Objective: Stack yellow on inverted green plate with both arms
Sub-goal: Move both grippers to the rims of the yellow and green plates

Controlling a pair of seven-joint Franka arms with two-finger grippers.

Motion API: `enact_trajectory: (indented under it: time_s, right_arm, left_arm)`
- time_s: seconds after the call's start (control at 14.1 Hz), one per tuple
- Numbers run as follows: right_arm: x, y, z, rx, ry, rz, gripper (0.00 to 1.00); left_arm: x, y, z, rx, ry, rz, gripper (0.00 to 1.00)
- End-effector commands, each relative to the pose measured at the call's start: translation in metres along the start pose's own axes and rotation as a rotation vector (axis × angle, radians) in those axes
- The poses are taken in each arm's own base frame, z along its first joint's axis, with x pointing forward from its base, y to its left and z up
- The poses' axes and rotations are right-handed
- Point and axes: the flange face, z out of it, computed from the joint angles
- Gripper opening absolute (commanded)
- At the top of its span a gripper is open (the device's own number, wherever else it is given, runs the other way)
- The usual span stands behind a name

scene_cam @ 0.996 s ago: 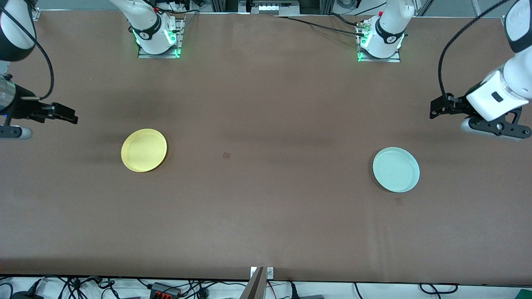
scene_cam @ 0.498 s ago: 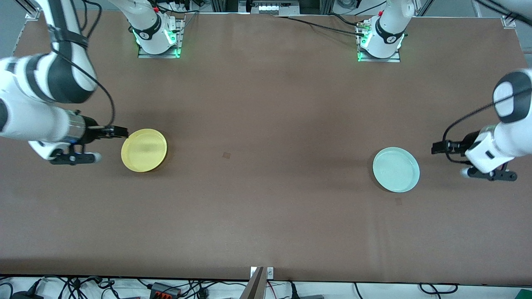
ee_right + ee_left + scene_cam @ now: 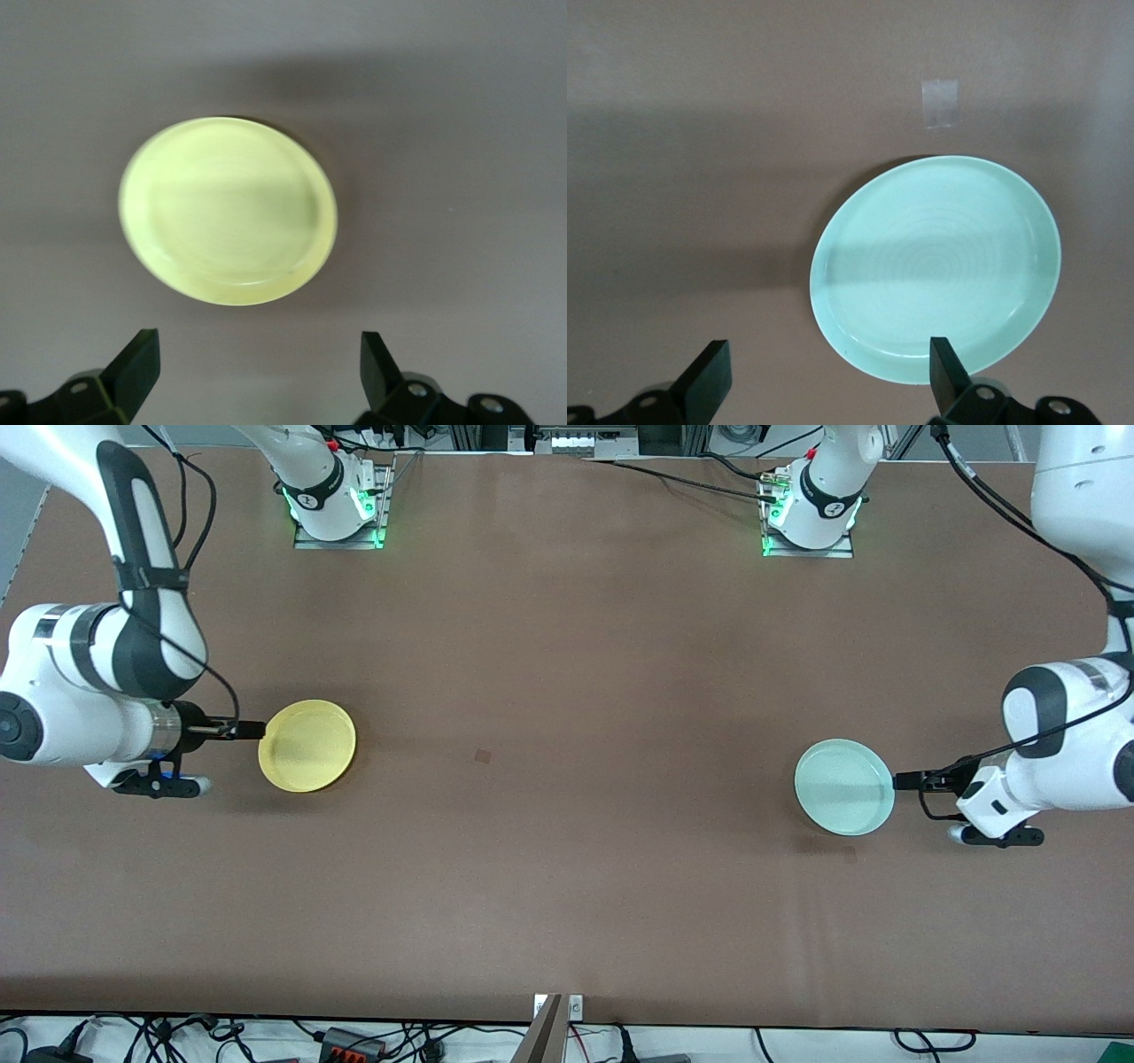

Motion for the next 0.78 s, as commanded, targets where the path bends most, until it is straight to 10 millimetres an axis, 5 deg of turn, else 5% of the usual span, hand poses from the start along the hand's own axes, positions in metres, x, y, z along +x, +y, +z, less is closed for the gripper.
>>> enact_trajectory:
  time_s: [0.0, 0.21, 0.43, 0.71]
  right_arm:
    - [0.014, 0.012, 0.038, 0.008, -0.05, 0.017, 1.0]
    - [0.031, 0.021, 0.077, 0.015, -0.07, 0.035, 1.0]
    - [0.038, 0.034, 0.098, 0.021, -0.082, 0.054, 1.0]
    - [0.044, 0.043, 0.123, 0.027, -0.106, 0.054, 0.88]
  left_arm:
    - [0.012, -0.003, 0.028, -0.032, -0.006, 0.08, 0.94]
    - [0.017, -0.012, 0.056, -0.095, 0.006, 0.088, 0.93]
    - [0.018, -0.021, 0.071, -0.108, 0.005, 0.164, 0.55]
    - [0.019, -0.032, 0.084, -0.109, 0.015, 0.2, 0.34]
